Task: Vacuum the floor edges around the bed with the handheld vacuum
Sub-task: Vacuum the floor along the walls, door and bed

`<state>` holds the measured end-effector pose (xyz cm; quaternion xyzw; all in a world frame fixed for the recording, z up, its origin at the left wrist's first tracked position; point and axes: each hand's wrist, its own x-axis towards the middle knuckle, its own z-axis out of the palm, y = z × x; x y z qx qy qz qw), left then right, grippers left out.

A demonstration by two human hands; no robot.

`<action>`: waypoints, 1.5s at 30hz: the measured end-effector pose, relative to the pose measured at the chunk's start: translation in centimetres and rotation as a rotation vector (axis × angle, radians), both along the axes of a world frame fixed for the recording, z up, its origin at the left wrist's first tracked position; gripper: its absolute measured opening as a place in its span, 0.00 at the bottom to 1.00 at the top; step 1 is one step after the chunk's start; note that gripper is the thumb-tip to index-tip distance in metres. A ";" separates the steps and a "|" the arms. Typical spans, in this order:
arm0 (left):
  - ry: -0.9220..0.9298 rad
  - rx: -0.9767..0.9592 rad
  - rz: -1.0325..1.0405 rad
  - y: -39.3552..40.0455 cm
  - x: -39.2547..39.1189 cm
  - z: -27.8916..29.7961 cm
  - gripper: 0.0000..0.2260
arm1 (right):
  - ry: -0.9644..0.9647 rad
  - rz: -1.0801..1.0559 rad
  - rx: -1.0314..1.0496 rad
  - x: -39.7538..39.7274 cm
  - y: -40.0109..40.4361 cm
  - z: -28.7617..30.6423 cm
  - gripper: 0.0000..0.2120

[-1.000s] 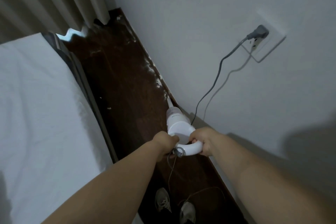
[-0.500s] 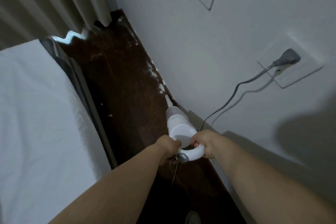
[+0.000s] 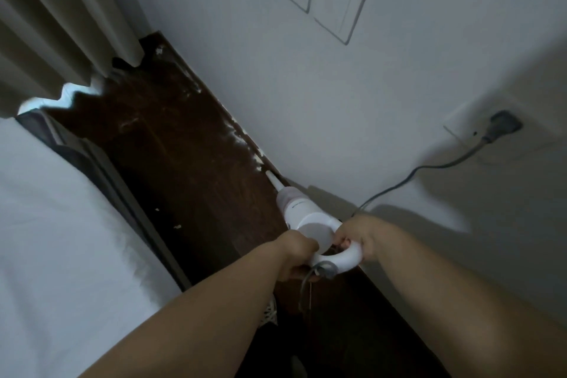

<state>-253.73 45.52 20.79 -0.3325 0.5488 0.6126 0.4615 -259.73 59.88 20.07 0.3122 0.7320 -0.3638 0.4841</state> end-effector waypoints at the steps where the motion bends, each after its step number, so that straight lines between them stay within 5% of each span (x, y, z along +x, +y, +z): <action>1: -0.004 0.016 -0.006 0.2 0.2 0.1 0.18 | 0.004 0.010 0.015 0.3 0.2 0.3 0.05; 20: 0.064 -0.019 0.044 8.0 8.3 3.1 0.15 | -0.032 -0.054 0.008 7.8 7.5 2.0 0.05; 25: 0.051 -0.046 0.084 9.3 9.9 2.5 0.15 | 0.008 0.007 -0.001 9.1 8.2 1.9 0.15; 45: 0.043 -0.122 0.120 -2.4 1.4 -0.9 0.17 | 0.001 0.067 -0.009 0.3 -4.3 0.7 0.15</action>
